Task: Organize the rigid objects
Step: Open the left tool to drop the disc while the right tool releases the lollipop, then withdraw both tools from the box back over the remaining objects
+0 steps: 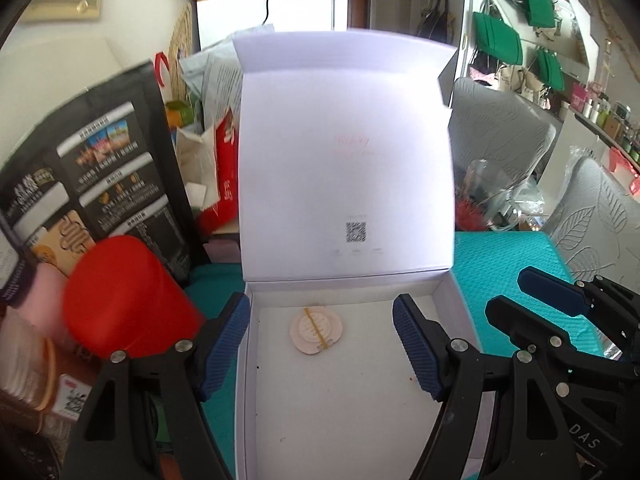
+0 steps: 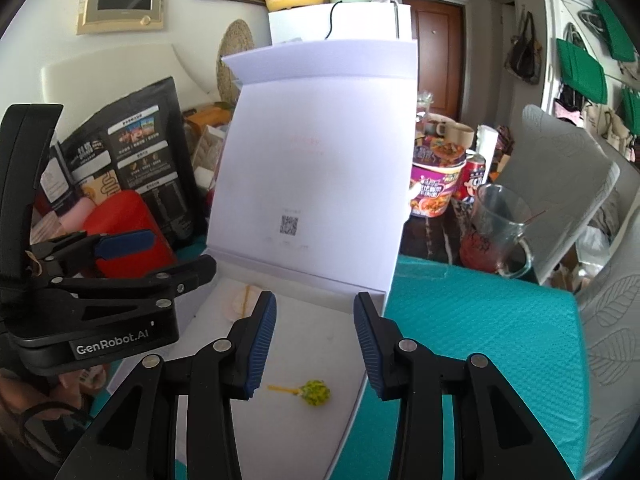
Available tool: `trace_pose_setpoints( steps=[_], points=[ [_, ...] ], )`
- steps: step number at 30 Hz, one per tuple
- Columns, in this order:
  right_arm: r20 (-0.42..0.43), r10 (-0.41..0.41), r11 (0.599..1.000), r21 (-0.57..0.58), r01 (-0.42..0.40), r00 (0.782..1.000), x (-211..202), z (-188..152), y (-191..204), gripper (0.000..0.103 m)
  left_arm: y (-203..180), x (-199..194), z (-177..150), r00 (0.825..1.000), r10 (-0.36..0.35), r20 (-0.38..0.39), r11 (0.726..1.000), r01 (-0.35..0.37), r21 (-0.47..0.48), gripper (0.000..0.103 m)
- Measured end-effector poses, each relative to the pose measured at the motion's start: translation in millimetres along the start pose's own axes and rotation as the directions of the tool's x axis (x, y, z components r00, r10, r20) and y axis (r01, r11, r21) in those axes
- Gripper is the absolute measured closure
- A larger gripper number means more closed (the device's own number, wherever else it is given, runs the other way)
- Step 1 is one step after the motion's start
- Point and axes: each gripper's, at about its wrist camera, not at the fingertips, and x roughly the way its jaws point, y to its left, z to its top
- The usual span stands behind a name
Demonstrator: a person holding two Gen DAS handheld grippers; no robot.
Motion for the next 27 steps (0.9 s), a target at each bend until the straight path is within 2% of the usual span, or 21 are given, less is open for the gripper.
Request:
trace_pose_setpoints(
  steps=[12, 27],
  points=[
    [0.08, -0.032, 0.999, -0.038, 0.035, 0.996, -68, -7, 15, 0.063, -6, -66, -12, 0.997, -0.006, 0.073, 1.0, 0.007, -0.004, 0.029],
    [0.13, -0.065, 0.997, -0.028, 0.069, 0.989, -138, -46, 27, 0.063, -26, -138, -50, 0.991, -0.011, 0.133, 1.0, 0.008, 0.021, 0.029]
  ],
)
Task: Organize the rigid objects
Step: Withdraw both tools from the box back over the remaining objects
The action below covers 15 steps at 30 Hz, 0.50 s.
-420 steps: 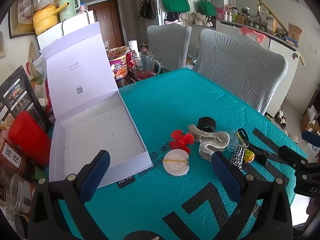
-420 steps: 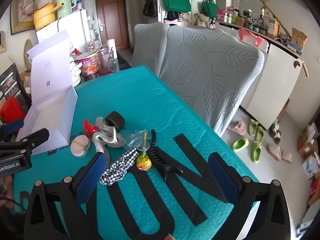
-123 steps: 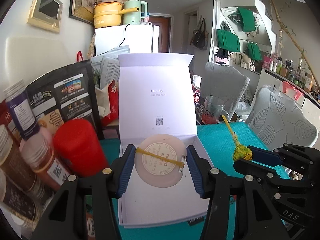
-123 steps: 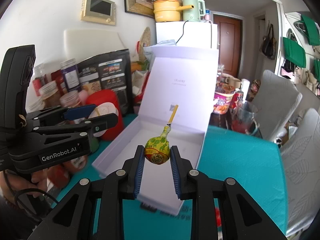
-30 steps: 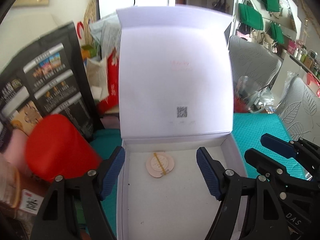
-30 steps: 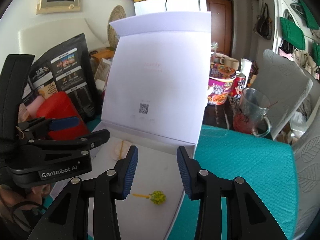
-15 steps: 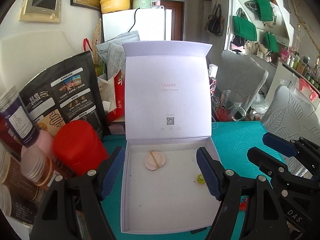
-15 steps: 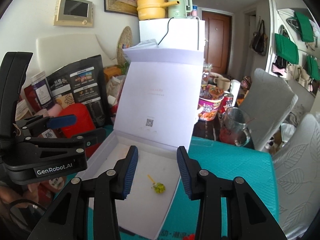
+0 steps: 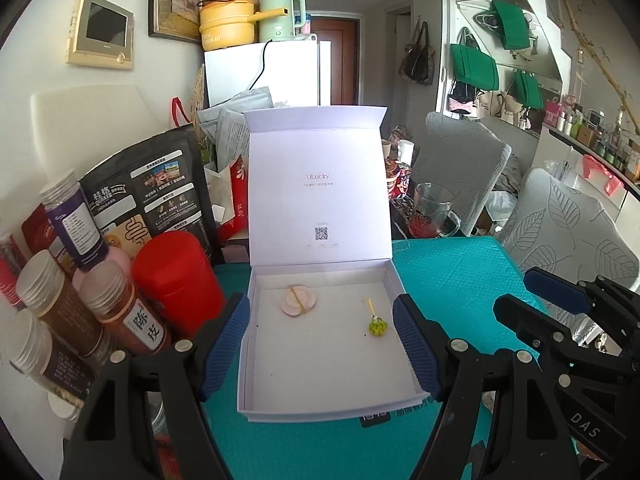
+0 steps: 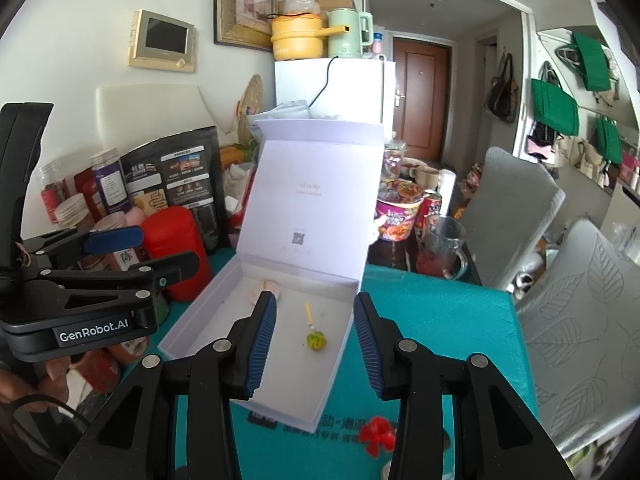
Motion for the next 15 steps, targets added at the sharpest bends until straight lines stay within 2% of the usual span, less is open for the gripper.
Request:
trace_pose_setpoints(
  steps=[6, 15],
  points=[
    [0.002, -0.008, 1.0, 0.002, 0.008, 1.0, -24, -19, 6, 0.063, -8, -26, -22, 1.0, -0.006, 0.01, 1.0, 0.006, 0.003, 0.029],
    [-0.02, -0.047, 0.999, 0.014, 0.047, 0.999, -51, -61, 4, 0.063, -26, -44, -54, 0.999, -0.038, -0.003, 0.999, 0.038, 0.024, 0.029]
  ],
)
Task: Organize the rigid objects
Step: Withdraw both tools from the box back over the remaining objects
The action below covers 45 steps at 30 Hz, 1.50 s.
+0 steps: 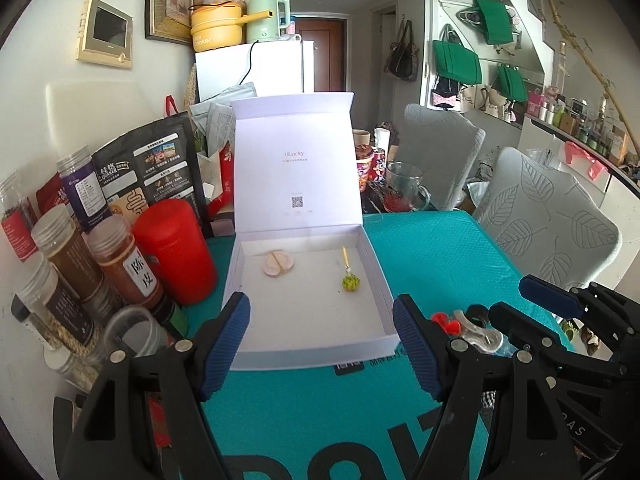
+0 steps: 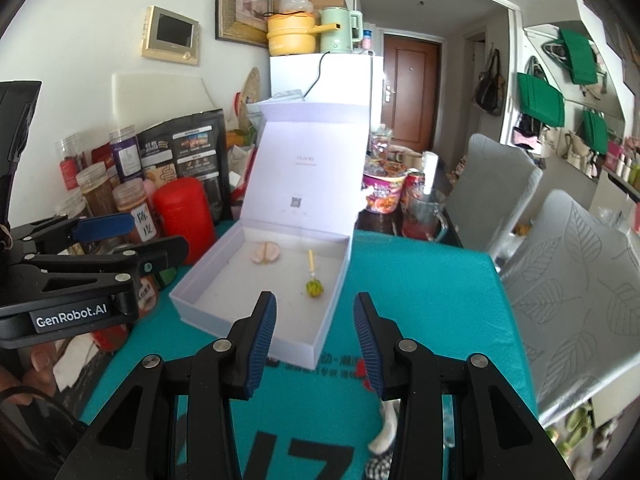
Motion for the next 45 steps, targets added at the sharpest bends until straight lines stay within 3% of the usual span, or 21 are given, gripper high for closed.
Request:
trace_pose_setpoints(
  steps=[14, 27, 30, 34, 45],
  points=[
    [-0.045, -0.074, 0.995, 0.066, 0.077, 0.996, -23, -59, -27, 0.063, -43, 14, -38, 0.991, -0.119, -0.066, 0.992, 0.122, 0.042, 0.029],
    [-0.086, -0.159, 0.977, 0.129, 0.169, 0.984, -30, -92, -72, 0.063, -82, 45, -52, 0.967, -0.222, -0.127, 0.973, 0.228, 0.032, 0.029],
    [-0.099, -0.169, 0.973, 0.143, 0.182, 0.981, -25, -98, -83, 0.055, -89, 53, -54, 0.966, -0.22, -0.135, 0.974, 0.224, 0.018, 0.029],
    [-0.124, -0.178, 0.965, 0.17, 0.198, 0.976, -18, -106, -97, 0.055, -96, 64, -57, 0.957, -0.251, -0.148, 0.968, 0.251, -0.022, 0.029],
    [-0.162, -0.186, 0.954, 0.208, 0.217, 0.969, -4, -124, -130, 0.042, -131, 97, -63, 0.95, -0.223, -0.218, 0.972, 0.233, 0.017, 0.029]
  ],
)
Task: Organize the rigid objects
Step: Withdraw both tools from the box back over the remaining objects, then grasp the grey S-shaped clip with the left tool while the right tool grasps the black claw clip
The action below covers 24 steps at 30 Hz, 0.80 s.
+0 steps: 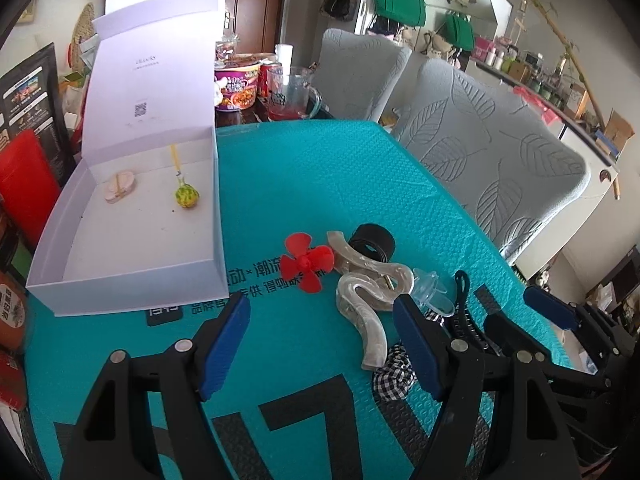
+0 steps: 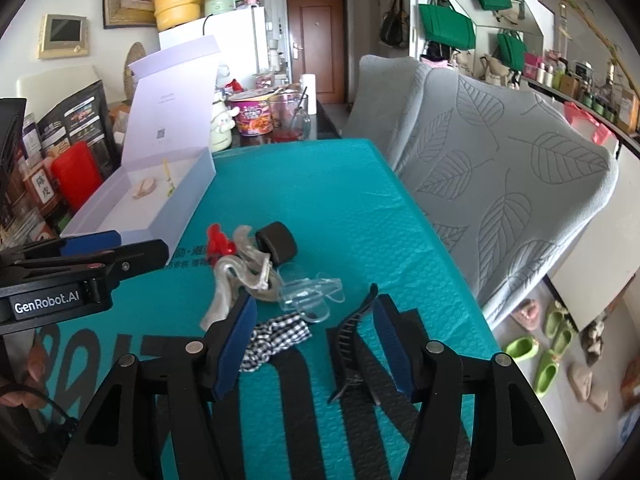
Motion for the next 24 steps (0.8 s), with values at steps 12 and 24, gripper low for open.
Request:
trace_pose_setpoints(
  steps=[12, 24],
  points=[
    [-0.08, -0.014, 0.996, 0.084, 0.02, 0.997, 34, -10, -39, 0.042, -24, 48, 2, 0.995, -0.048, -0.092, 0.999, 0.05, 0.021, 0.029],
    [-0.109, -0.027, 0.992, 0.119, 0.04, 0.994, 41, -13, -58, 0.042, -35, 85, 10, 0.985, -0.068, -0.157, 0.998, 0.069, 0.005, 0.029]
  ],
)
